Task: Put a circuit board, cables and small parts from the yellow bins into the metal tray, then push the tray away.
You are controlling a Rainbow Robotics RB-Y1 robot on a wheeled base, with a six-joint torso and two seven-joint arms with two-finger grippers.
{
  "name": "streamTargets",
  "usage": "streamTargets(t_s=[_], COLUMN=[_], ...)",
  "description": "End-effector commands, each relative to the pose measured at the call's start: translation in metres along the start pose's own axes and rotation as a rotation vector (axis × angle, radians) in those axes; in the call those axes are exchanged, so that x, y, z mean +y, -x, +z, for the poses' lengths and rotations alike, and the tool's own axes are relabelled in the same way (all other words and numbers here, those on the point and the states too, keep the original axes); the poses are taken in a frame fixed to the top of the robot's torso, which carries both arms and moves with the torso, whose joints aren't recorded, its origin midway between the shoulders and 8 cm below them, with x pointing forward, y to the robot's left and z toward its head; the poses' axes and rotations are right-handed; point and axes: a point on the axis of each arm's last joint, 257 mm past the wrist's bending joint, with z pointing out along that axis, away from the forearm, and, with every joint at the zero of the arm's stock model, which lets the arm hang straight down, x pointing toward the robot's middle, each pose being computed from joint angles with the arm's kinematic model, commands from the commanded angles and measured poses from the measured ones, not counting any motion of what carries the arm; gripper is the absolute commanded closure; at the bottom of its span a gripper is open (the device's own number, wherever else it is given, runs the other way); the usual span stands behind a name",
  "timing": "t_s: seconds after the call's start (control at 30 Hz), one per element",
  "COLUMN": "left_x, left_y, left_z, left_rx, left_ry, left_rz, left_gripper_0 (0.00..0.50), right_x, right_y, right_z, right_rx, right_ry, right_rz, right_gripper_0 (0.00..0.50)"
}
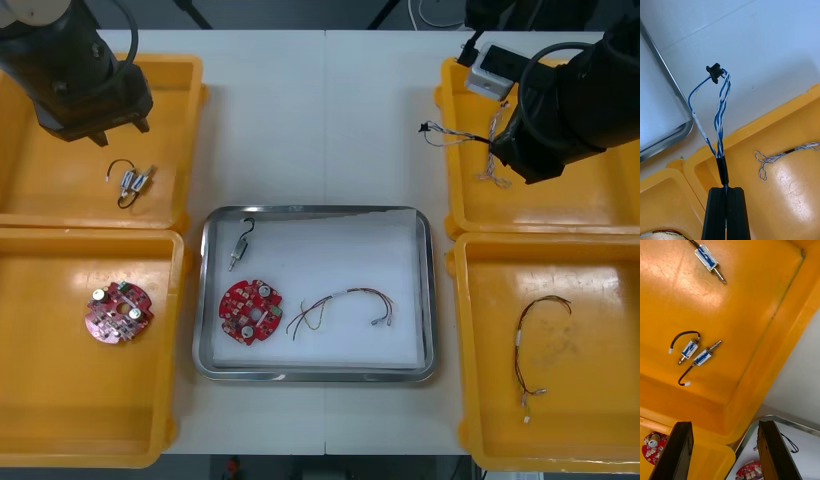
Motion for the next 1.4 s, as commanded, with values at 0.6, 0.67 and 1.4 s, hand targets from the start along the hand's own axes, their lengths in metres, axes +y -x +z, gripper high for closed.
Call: streamTargets(t_s=[0.6,0.67,1.4], left_x=[0.005,0.002,-0.02], left_y=[0.123,0.128,0.144], left_z=[0.037,0.043,0.11], left_rx=[-0.259,-0.273,-0.421], left_ry=[-0.12,-0.124,-0.13], left_rz=[-0.242,-0.248,-0.197], left_gripper_0=[0.0,0.0,0.0], right_x=[0.109,0.119,0.163], right_y=[0.083,0.078,0.047], right_z=[0.03,0.04,0.146], right_rx=[0.0,0.031,0.164], right_ry=[0.011,0.031,0.081], right_rz=[-0.3,-0.317,-0.344], right_gripper_0=[0.5,0.5,0.5])
